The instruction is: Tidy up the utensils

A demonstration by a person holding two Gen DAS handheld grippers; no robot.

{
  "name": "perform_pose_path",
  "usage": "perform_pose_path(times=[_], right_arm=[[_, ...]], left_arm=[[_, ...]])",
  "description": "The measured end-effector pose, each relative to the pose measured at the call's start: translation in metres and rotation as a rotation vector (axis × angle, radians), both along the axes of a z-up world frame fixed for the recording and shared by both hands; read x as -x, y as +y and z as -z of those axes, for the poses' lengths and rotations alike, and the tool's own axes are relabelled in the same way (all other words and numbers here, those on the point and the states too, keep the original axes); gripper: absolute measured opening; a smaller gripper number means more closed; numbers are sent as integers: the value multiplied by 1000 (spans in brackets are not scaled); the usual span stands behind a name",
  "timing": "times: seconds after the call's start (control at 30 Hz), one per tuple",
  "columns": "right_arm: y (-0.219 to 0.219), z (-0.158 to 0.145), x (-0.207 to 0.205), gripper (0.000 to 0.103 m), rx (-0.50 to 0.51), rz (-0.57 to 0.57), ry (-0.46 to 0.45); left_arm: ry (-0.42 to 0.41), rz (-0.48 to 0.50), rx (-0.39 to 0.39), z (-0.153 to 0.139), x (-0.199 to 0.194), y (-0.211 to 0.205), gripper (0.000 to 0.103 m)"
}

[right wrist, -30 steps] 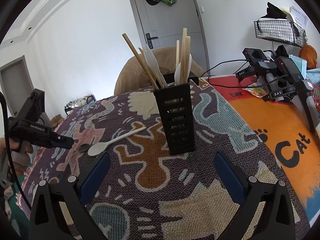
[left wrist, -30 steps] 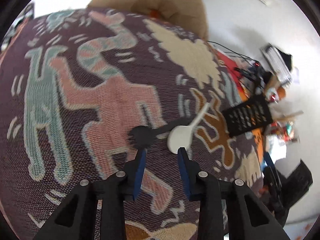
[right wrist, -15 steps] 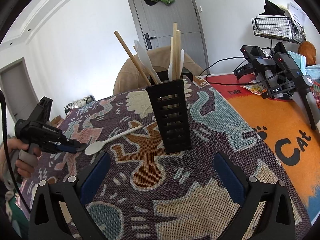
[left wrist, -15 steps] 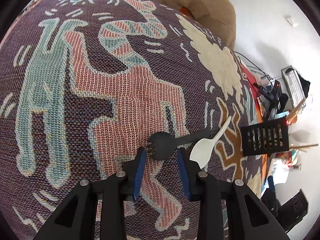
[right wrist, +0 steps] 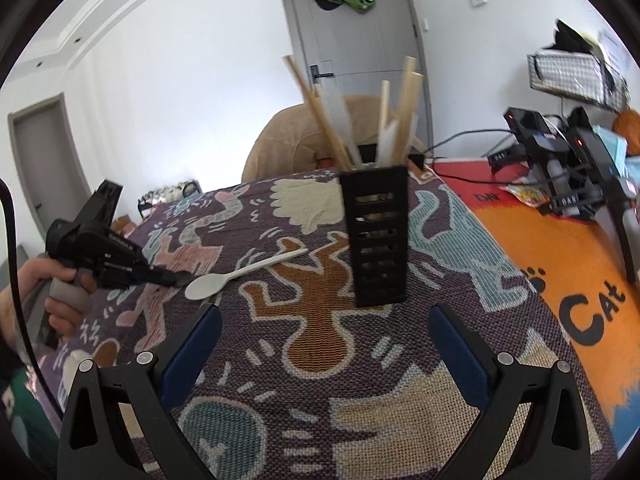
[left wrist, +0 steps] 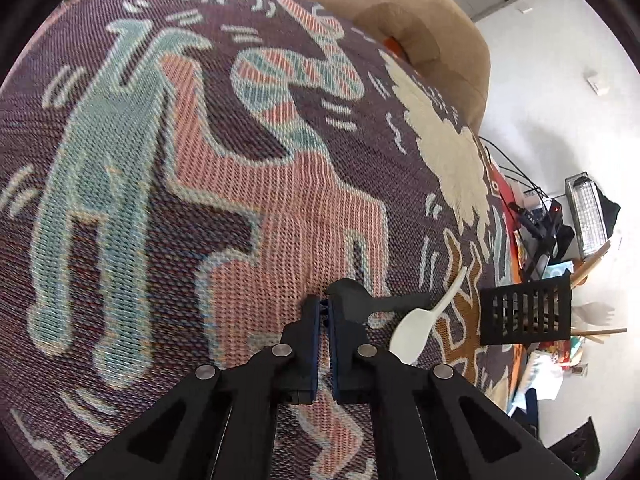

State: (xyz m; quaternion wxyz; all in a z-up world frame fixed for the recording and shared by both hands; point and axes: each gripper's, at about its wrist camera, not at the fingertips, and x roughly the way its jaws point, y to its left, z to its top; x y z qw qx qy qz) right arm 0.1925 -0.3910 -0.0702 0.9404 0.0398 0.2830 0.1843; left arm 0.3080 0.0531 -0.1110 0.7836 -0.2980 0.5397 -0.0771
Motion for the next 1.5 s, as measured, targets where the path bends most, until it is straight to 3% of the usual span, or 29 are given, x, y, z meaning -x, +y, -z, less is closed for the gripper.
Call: perform_pose_path(times=[0.37, 0.43, 0.53, 0.67, 0.8, 0.97, 1.07, 1.33, 1.37, 1.43, 1.5], right_arm=[[57, -8, -1, 101, 158, -155, -39], [71, -8, -2, 97, 196, -195, -46], [92, -7, -4, 82, 255, -247, -46], [123, -3, -6, 80, 343, -317, -53], [153, 4, -10, 63, 438, -376, -53], [186, 14, -19, 62, 539, -421, -50], [204, 22, -27, 51, 614, -426, -43], [227, 46, -40, 45, 784, -413, -64], [229, 46, -40, 38, 796, -414, -70], [233, 49, -43, 12, 827, -410, -65], [233, 49, -43, 5, 836, -406, -69]], left_arm=[[-195, 23, -104, -57, 28, 11, 0], [-234, 23, -119, -68, 36, 15, 0], [-288, 15, -139, -81, 47, 22, 0], [-344, -7, -166, -96, 63, 34, 0], [-371, -30, -189, -104, 77, 49, 0], [-390, -57, -207, -109, 95, 69, 0], [-397, -74, -214, -109, 105, 80, 0], [-411, -94, -225, -111, 120, 98, 0], [-413, -97, -222, -112, 121, 99, 0], [-416, -94, -211, -112, 122, 100, 0], [-420, -89, -210, -114, 122, 97, 0]])
